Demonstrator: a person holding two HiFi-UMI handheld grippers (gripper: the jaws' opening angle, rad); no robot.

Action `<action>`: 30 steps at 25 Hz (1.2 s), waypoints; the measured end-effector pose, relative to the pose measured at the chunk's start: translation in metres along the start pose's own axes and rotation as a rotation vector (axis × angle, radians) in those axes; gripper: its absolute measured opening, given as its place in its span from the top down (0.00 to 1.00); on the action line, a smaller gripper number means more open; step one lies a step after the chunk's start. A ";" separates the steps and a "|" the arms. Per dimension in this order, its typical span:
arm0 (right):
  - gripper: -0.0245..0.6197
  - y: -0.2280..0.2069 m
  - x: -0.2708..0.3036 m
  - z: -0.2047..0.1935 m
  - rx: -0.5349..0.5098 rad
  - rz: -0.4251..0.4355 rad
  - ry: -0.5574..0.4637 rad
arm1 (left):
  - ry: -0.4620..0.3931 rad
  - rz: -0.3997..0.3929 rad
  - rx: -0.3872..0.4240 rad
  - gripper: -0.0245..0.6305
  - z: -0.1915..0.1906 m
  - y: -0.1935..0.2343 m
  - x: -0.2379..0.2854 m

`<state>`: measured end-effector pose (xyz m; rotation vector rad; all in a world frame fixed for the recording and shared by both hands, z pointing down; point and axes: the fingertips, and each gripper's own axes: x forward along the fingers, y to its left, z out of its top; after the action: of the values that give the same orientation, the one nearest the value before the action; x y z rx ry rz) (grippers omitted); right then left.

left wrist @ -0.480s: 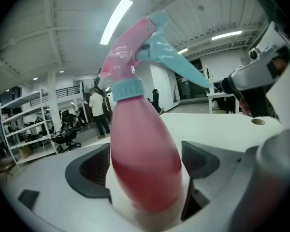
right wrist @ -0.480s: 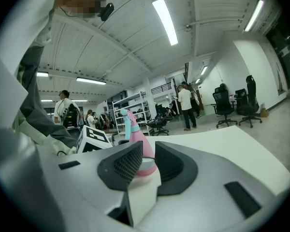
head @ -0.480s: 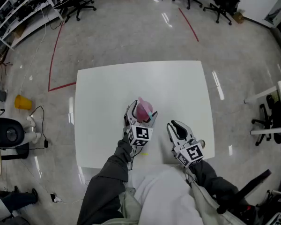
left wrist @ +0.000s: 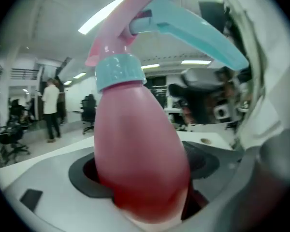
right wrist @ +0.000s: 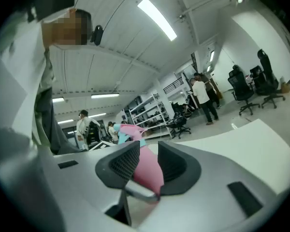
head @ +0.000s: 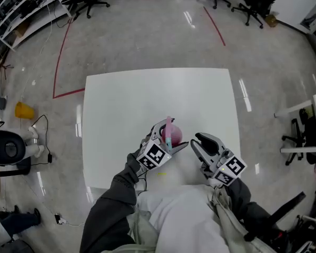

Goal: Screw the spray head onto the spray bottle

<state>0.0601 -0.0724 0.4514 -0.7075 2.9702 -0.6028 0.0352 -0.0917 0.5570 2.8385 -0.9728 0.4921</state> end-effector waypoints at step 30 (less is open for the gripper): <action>0.84 0.115 0.013 0.145 -0.166 0.200 -0.072 | -0.147 -0.235 -0.035 0.28 0.148 -0.071 -0.095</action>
<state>0.0157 -0.0361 0.2752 -0.4213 2.9967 -0.3151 0.0484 -0.0101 0.3861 2.9382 -0.6458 0.2429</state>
